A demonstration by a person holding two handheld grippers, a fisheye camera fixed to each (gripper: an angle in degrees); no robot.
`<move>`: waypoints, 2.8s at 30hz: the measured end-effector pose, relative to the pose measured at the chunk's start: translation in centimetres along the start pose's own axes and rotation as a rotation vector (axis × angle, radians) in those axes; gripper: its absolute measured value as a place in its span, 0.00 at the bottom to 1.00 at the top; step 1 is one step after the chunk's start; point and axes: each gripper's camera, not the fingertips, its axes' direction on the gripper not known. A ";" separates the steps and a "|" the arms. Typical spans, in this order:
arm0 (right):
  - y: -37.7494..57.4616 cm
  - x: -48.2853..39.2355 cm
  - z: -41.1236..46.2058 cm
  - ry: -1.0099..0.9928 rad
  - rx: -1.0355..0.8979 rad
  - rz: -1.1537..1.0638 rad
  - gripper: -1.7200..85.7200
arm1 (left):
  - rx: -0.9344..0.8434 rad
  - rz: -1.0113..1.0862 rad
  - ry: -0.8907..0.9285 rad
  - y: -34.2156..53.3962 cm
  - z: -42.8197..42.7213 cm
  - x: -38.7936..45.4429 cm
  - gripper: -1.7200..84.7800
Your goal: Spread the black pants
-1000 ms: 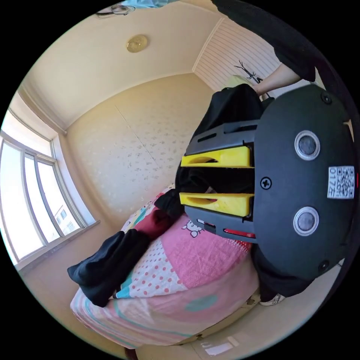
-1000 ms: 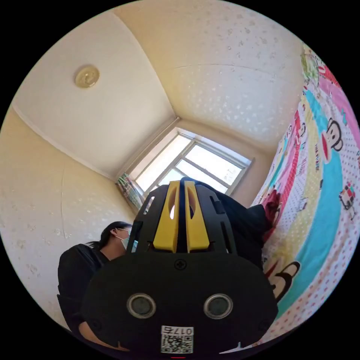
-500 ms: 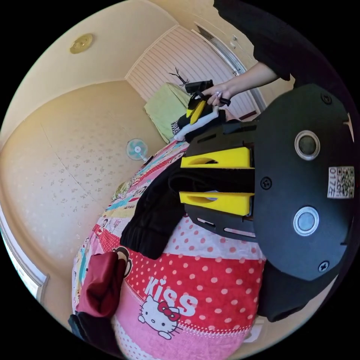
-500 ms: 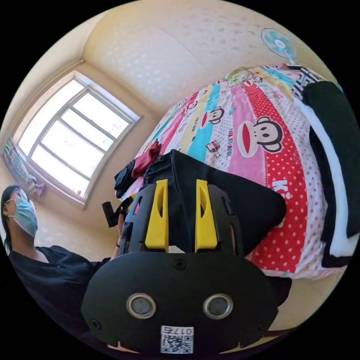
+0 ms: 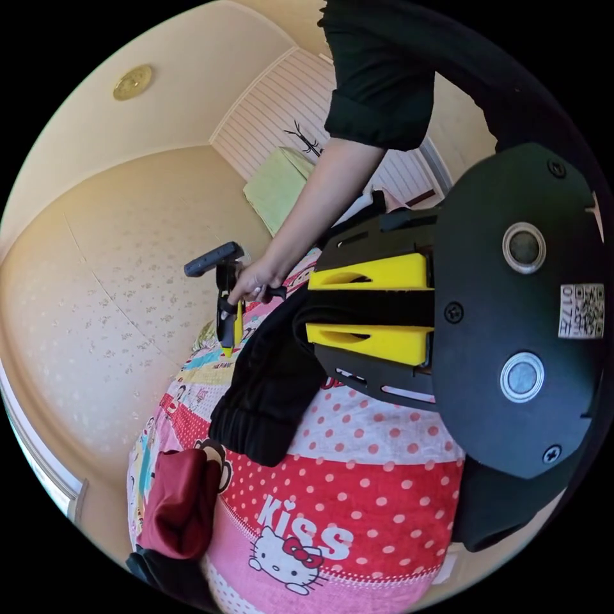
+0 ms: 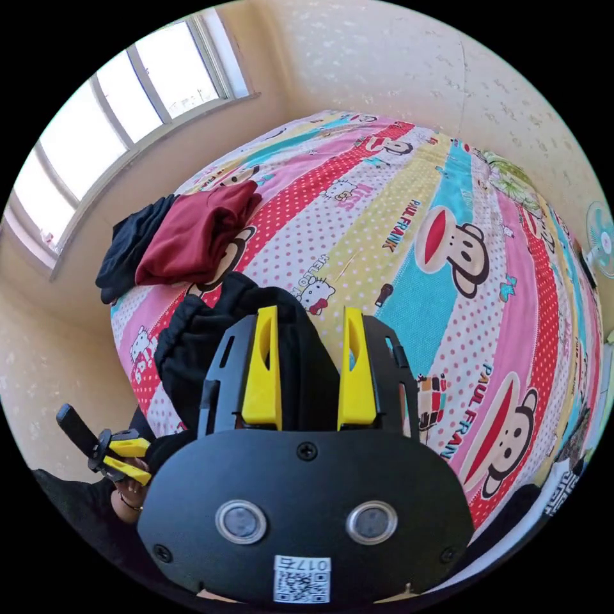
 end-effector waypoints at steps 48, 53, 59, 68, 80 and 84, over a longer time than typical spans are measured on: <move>30.3 -16.1 -70.8 0.223 1.344 -0.022 0.04 | 0.570 0.533 0.075 -13.1 -9.4 34.0 0.13; 8.6 -1.8 -66.5 0.219 0.957 0.250 0.04 | 0.152 0.290 -0.246 -27.2 7.4 27.0 0.15; 10.4 1.8 -52.9 0.192 0.707 0.197 0.04 | -0.090 0.314 0.005 -13.3 16.4 12.5 0.06; 25.3 1.1 -32.7 0.079 0.330 0.316 0.03 | -0.560 0.243 -0.315 11.3 26.5 1.3 0.01; 36.8 -2.8 -26.2 0.368 0.522 0.289 0.03 | -0.429 0.216 -0.530 22.0 30.8 -3.1 0.01; 38.6 -1.9 -30.2 0.334 0.484 0.271 0.05 | -0.399 0.145 -0.532 22.3 30.8 -4.4 0.01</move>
